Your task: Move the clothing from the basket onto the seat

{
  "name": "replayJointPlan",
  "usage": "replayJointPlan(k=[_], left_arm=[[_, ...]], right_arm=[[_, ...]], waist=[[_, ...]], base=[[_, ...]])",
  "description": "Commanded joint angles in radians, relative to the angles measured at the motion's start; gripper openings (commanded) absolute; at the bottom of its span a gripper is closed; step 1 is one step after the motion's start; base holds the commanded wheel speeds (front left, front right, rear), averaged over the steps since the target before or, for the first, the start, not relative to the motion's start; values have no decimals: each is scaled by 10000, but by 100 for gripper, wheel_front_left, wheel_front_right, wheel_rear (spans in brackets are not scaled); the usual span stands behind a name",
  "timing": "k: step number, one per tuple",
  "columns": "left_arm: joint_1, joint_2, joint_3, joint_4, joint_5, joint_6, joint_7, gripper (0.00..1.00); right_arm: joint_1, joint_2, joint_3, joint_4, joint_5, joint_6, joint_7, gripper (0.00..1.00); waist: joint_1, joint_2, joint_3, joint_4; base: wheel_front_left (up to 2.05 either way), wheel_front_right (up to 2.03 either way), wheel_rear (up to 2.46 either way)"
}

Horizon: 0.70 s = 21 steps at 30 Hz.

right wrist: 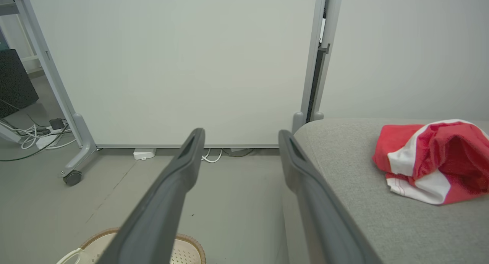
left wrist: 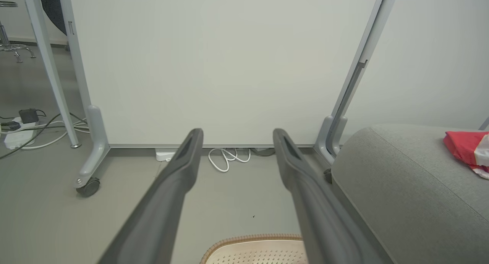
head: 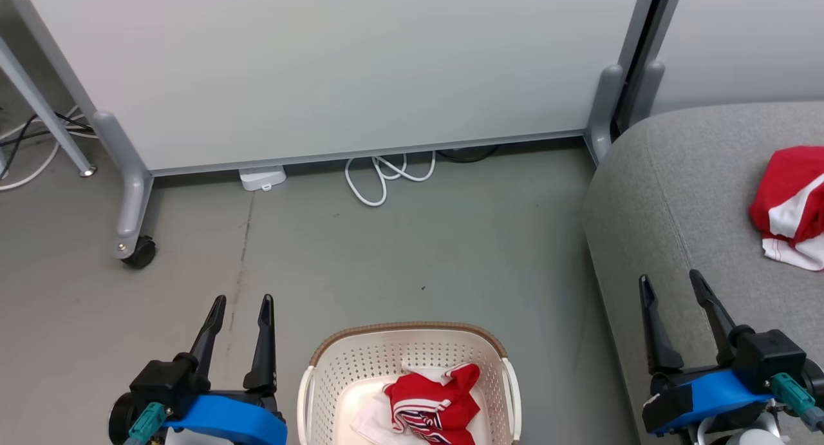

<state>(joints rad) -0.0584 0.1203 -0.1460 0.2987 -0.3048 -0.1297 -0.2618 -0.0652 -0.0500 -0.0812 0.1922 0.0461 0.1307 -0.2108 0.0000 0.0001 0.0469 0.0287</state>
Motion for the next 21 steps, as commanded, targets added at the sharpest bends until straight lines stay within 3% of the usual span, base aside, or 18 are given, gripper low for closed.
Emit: replayJointPlan(k=[1,21], left_arm=[[75,-32,31,38,55,-10,-50,100],[267,104,545,484,303,-10,-48,100]], right_arm=[[180,-10,30,-67,46,1,42,100],[557,-9,290,-215,553,3,167,100]], waist=[[0,-1,-100,100],[0,-1,-489,293]], base=[[0,0,0],[0,0,0]])
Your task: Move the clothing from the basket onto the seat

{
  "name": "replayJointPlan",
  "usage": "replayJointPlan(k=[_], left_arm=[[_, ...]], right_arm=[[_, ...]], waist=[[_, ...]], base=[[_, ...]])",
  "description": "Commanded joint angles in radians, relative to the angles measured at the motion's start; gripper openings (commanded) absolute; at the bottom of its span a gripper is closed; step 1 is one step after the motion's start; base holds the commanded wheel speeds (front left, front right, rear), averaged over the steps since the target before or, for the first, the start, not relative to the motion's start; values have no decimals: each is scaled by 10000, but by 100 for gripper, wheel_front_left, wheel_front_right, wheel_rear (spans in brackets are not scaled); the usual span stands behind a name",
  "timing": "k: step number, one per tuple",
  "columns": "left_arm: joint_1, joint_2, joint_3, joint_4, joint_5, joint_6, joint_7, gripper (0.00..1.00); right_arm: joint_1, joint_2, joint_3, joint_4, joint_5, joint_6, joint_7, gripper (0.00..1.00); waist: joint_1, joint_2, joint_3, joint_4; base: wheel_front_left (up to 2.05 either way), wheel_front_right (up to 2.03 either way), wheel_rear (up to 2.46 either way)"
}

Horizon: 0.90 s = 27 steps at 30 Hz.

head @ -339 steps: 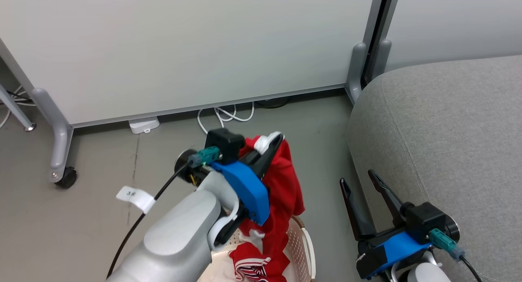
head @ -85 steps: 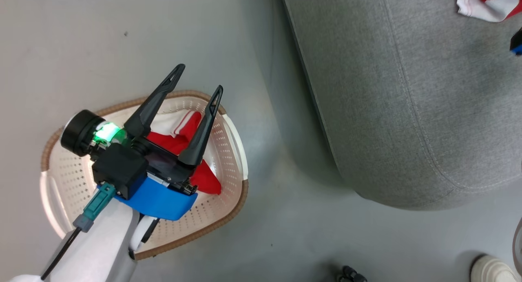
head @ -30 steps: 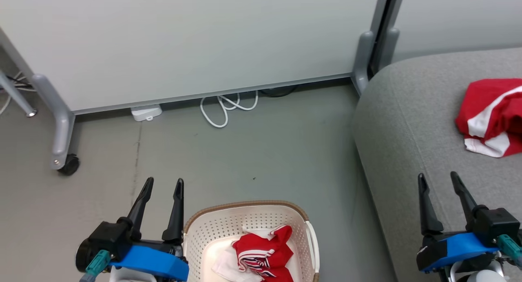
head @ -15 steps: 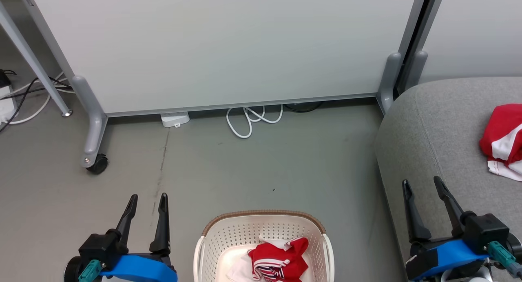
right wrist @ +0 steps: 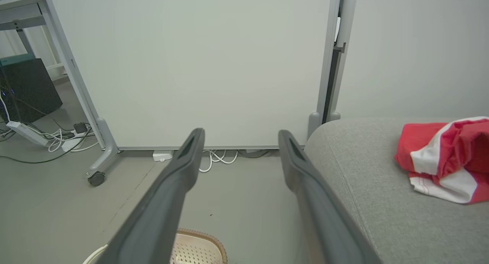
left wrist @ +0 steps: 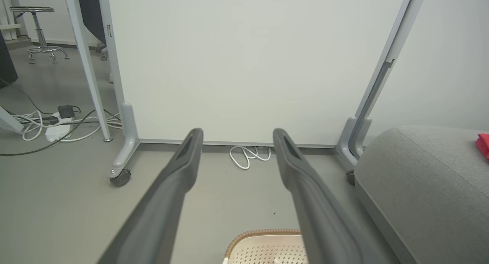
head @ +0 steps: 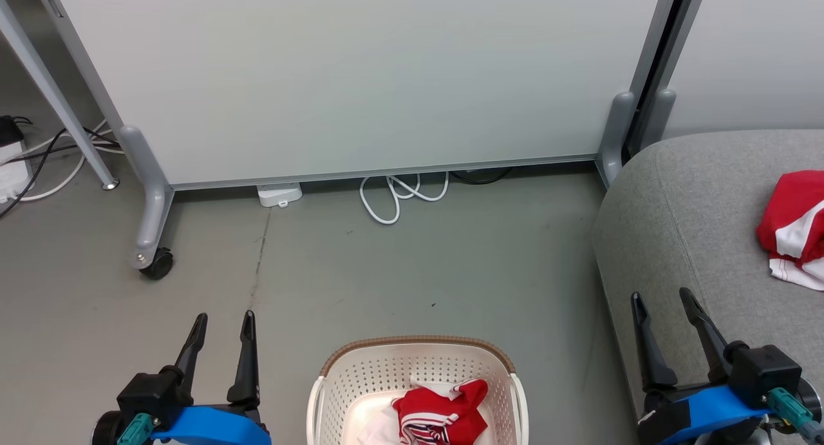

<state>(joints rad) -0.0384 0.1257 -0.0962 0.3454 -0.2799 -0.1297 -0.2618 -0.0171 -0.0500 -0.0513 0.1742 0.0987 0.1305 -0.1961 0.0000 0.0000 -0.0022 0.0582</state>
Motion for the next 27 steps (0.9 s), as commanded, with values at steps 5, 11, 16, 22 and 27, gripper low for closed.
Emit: replayJointPlan(k=[5,11,16,22,27], left_arm=[[26,42,-1,18,77,-10,-48,100],[30,41,-16,10,59,-10,-48,100],[26,37,-10,-45,46,-10,-48,100],[-247,5,-141,145,-46,-10,-50,100],[-669,40,-368,707,-205,-10,-50,100]], right_arm=[[28,-9,-36,-15,15,5,9,100],[32,-9,-10,-16,75,5,-1,100],[-19,-9,24,-96,72,5,18,100],[-277,-11,146,-257,14,3,5,100],[-635,-9,386,-435,7,5,0,100]], waist=[[0,0,10,-25],[0,0,25,-55],[0,0,161,-125],[0,0,697,-395],[0,0,1534,-876]], base=[[0,0,0],[0,0,0],[0,0,0],[0,0,0],[0,0,0]])
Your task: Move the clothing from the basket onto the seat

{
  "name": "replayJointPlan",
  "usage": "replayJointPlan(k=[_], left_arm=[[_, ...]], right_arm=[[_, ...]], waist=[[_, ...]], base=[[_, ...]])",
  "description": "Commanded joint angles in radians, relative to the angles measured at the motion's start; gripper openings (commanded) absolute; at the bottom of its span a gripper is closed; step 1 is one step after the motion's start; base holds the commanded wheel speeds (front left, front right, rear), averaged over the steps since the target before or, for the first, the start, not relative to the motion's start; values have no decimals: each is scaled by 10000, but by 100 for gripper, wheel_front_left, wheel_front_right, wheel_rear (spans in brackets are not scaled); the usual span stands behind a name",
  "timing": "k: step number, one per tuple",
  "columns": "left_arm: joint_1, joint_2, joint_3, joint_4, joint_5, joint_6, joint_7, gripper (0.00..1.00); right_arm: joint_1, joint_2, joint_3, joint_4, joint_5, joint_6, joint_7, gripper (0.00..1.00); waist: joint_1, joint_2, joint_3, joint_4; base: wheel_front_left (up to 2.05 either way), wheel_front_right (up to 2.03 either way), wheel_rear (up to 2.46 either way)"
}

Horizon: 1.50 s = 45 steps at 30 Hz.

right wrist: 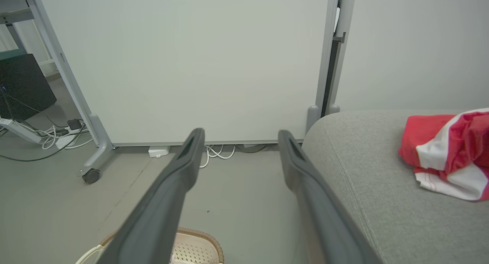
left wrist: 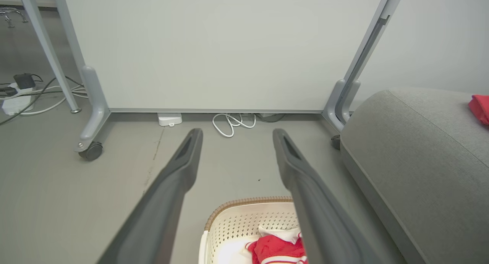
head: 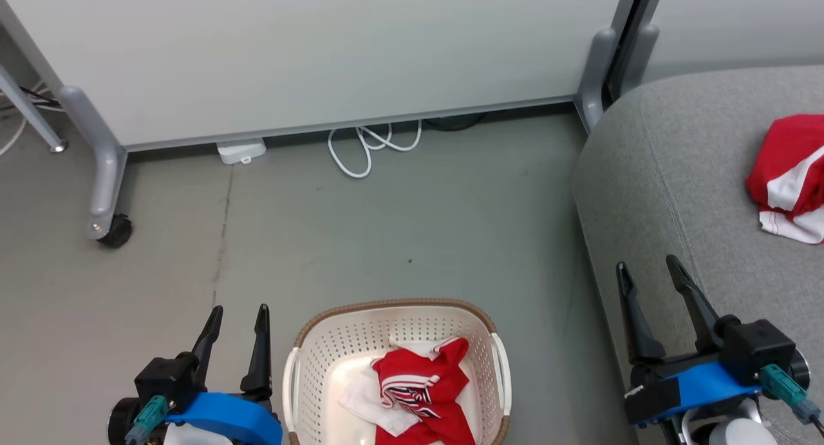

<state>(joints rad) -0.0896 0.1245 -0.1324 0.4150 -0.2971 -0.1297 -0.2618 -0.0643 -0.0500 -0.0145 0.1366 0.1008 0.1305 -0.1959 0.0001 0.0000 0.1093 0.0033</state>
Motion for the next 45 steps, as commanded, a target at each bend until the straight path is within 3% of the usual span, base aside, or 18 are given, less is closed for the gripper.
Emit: replayJointPlan(k=[1,11,21,26,45], left_arm=[[-274,59,-69,157,-75,-10,-48,100],[-1644,161,-1203,1803,-689,-10,-48,100],[-3257,436,-2847,3670,-1201,-10,-48,100],[-4185,724,-4110,4332,-1073,-10,-50,100],[-6783,1179,-6858,5814,-2333,-9,-48,100]], right_arm=[[-241,-9,69,-102,-6,5,-17,100],[-1228,-6,614,-211,280,5,-339,100],[-2034,-4,1071,-188,550,5,-612,100],[-2333,-3,1173,-319,676,5,-679,100],[-3009,-4,1550,-1326,861,5,-699,100]], waist=[[-1,0,621,-448],[-1,0,2735,-1752],[-1,0,4639,-2599],[-1,0,5542,-2796],[-1,0,7771,-3121]], base=[[0,0,0],[0,0,0],[0,0,0],[0,0,0],[0,0,0]])
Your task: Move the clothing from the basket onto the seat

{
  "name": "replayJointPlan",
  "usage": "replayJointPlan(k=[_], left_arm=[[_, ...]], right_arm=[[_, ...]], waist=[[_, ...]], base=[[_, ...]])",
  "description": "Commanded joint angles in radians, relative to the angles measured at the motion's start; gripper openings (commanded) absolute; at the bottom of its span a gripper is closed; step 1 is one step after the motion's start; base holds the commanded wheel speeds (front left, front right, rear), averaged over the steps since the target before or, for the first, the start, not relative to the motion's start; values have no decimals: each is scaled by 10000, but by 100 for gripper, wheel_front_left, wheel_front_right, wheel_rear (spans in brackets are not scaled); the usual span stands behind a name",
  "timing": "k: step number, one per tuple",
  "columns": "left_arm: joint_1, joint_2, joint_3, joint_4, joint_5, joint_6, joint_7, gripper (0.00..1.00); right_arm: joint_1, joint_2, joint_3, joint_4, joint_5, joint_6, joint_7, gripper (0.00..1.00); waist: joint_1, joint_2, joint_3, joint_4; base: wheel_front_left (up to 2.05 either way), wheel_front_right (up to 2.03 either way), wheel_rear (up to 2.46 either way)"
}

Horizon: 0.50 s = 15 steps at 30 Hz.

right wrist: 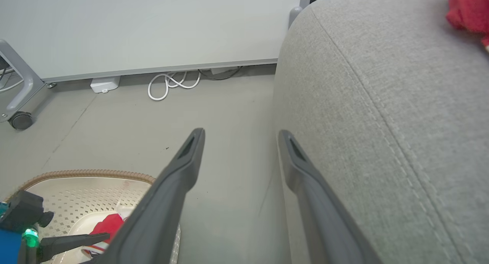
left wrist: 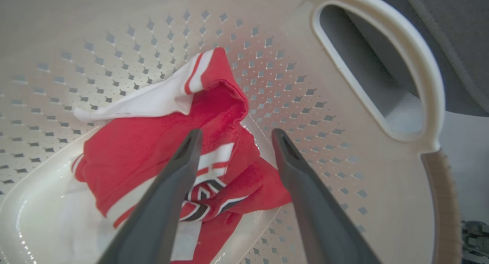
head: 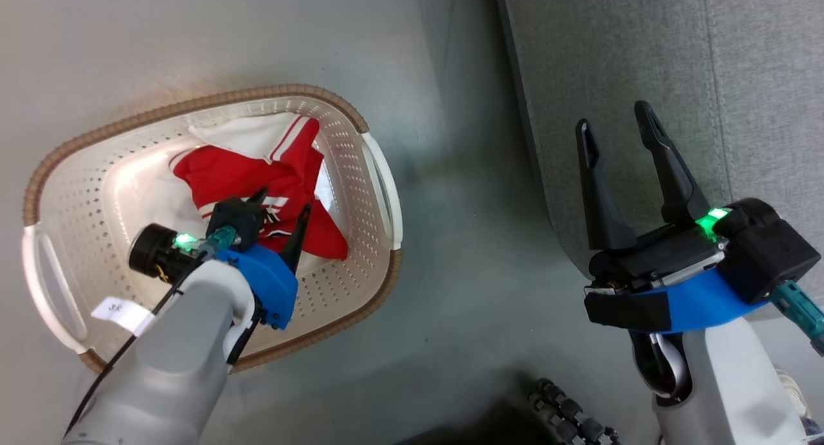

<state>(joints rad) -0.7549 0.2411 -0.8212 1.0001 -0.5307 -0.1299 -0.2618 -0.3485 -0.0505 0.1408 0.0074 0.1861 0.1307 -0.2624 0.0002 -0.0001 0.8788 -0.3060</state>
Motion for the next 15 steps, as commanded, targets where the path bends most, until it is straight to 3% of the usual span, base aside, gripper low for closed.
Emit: replayJointPlan(k=[1,11,15], left_arm=[[-243,27,-50,40,-54,-9,-48,100],[-1333,18,-820,1349,-64,-5,-24,100],[-1704,-170,-1042,1812,262,255,-35,100]], right_arm=[[-174,2,21,-93,-14,3,-34,100],[-88,2,214,-492,100,3,-35,100],[60,2,202,-573,117,3,-35,100]], waist=[[-2,1,152,-43],[-2,1,748,-134],[-2,1,834,-90]], base=[[0,0,0],[0,0,0],[0,0,0]])
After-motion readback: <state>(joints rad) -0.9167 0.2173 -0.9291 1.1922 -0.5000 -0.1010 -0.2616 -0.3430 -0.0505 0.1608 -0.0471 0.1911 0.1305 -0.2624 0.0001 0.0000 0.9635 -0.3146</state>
